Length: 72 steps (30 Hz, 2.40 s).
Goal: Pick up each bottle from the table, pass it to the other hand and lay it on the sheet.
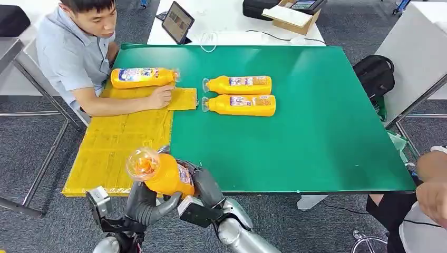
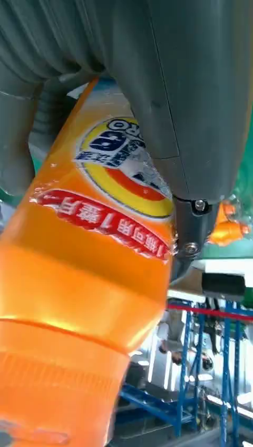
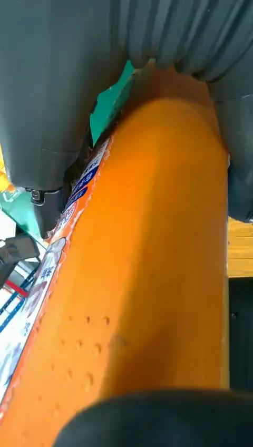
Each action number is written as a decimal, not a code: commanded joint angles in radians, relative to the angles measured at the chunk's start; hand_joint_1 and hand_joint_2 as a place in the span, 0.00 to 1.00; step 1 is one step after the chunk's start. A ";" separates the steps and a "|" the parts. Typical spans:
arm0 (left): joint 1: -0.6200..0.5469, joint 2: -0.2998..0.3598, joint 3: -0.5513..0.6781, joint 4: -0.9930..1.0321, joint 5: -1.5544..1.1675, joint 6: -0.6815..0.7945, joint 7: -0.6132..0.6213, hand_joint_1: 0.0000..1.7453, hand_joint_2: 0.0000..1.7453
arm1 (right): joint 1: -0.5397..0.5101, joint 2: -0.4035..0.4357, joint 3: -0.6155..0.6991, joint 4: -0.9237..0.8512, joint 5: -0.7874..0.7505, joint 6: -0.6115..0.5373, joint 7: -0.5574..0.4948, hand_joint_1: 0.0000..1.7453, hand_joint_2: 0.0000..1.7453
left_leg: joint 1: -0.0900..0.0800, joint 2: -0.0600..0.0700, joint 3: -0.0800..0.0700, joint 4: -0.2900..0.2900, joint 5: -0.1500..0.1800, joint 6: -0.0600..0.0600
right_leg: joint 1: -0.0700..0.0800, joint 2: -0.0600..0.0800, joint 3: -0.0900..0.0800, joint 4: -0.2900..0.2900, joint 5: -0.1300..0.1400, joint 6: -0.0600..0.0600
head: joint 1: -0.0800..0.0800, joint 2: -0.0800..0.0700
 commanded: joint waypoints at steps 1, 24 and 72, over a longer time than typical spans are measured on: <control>-0.041 0.025 -0.045 0.140 0.029 -0.021 0.042 1.00 1.00 | -0.083 0.001 0.050 0.055 -0.007 -0.001 0.001 1.00 1.00 | 0.000 0.002 0.005 -0.001 -0.002 -0.001 | 0.000 0.002 0.004 0.000 -0.001 -0.002 | 0.000 0.000; -0.206 0.046 0.127 0.161 -0.002 0.213 0.029 1.00 1.00 | -0.073 -0.038 0.117 -0.071 -0.054 -0.346 0.001 0.00 0.00 | 0.001 -0.001 0.003 0.000 -0.001 -0.001 | 0.001 -0.001 0.003 0.001 -0.002 -0.002 | 0.000 0.000; -0.888 0.156 -0.027 1.128 -1.029 0.119 0.251 0.92 1.00 | 0.193 -0.031 -0.203 -0.285 0.028 -0.361 0.001 0.00 0.00 | 0.001 0.002 0.003 0.000 0.001 -0.002 | 0.001 0.001 0.002 0.001 0.001 -0.004 | 0.000 0.000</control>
